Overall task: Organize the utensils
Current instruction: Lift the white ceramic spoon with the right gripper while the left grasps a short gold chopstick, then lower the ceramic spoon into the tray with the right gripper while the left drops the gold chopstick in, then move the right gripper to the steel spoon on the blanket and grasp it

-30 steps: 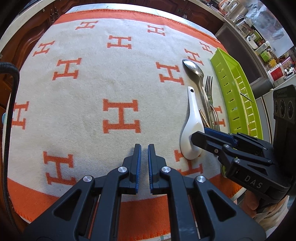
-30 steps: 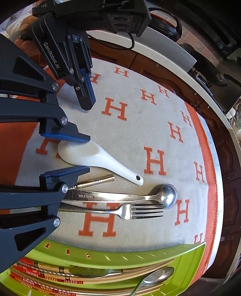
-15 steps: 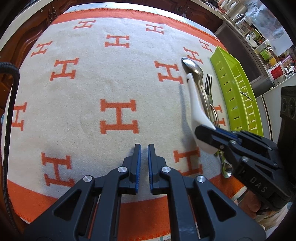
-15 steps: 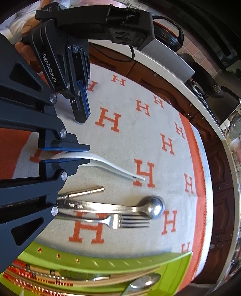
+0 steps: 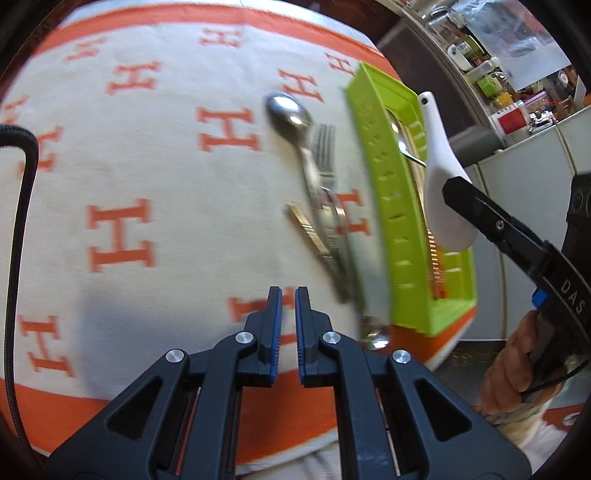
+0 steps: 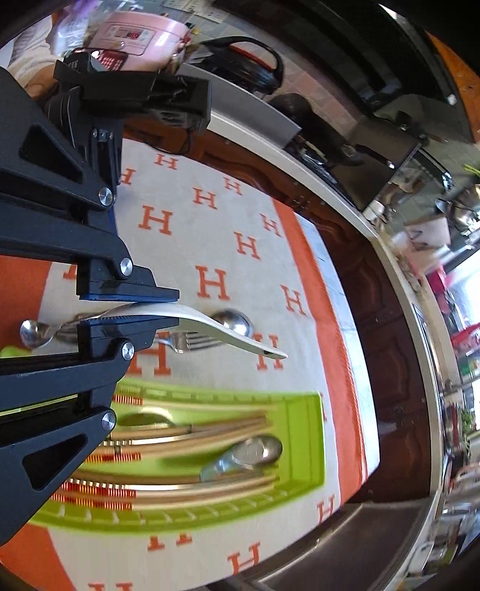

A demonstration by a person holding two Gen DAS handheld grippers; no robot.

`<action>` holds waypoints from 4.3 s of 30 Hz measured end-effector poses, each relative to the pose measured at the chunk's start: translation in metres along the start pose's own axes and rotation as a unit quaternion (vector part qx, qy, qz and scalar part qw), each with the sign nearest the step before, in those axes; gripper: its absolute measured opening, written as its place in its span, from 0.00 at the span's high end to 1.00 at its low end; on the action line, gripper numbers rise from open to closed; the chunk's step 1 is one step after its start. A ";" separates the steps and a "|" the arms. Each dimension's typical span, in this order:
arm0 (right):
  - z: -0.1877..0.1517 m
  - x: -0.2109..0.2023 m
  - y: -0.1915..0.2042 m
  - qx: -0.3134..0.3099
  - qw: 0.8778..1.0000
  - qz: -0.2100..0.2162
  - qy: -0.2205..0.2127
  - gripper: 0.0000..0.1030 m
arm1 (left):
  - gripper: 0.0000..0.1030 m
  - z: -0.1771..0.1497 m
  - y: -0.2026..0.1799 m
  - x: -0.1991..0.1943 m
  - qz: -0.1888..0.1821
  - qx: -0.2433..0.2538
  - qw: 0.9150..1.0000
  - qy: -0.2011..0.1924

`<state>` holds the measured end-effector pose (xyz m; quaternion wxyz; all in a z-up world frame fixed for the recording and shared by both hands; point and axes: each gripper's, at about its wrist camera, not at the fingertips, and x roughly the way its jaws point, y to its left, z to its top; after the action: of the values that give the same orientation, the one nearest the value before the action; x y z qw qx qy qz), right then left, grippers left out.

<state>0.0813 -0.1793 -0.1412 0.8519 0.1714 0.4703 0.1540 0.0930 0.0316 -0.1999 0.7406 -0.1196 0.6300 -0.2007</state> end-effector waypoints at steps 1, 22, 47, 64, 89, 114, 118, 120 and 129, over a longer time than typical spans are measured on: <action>0.000 -0.004 -0.004 0.004 1.000 -0.002 -0.004 0.95 | 0.96 0.003 -0.005 0.005 -0.008 -0.005 1.000 0.010; -0.020 -0.045 -0.052 0.052 0.998 0.012 -0.036 0.95 | 0.96 0.030 -0.063 0.049 0.077 -0.047 0.995 0.042; -0.027 -0.050 -0.054 0.063 0.997 0.019 -0.036 0.95 | 0.91 -0.003 -0.081 0.045 0.148 0.037 0.987 0.055; -0.039 -0.041 -0.088 0.096 0.995 -0.011 -0.012 0.95 | 0.98 0.016 -0.090 -0.023 0.022 -0.004 1.000 0.019; -0.050 -0.012 -0.105 0.098 0.994 -0.017 0.046 0.85 | 0.98 0.044 -0.148 0.053 0.020 0.057 0.998 0.018; -0.055 -0.032 -0.033 0.013 0.998 -0.033 0.049 0.73 | 0.97 -0.007 -0.039 -0.063 0.126 0.006 0.987 -0.097; -0.051 -0.028 -0.014 -0.006 0.998 -0.030 0.053 0.73 | 0.78 -0.012 -0.028 -0.077 0.129 0.006 0.985 -0.115; -0.048 -0.025 -0.003 -0.017 0.998 -0.031 0.055 0.73 | 0.66 -0.014 -0.025 -0.083 0.127 0.005 0.984 -0.126; -0.032 -0.013 0.029 -0.049 0.996 -0.037 0.062 0.72 | 0.63 -0.012 -0.013 -0.099 0.130 -0.004 0.980 -0.152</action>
<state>0.0447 -0.1538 -0.1345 0.8335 0.1023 0.5203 0.1556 0.0673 0.0651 -0.1090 0.8471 -0.0688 0.5208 -0.0797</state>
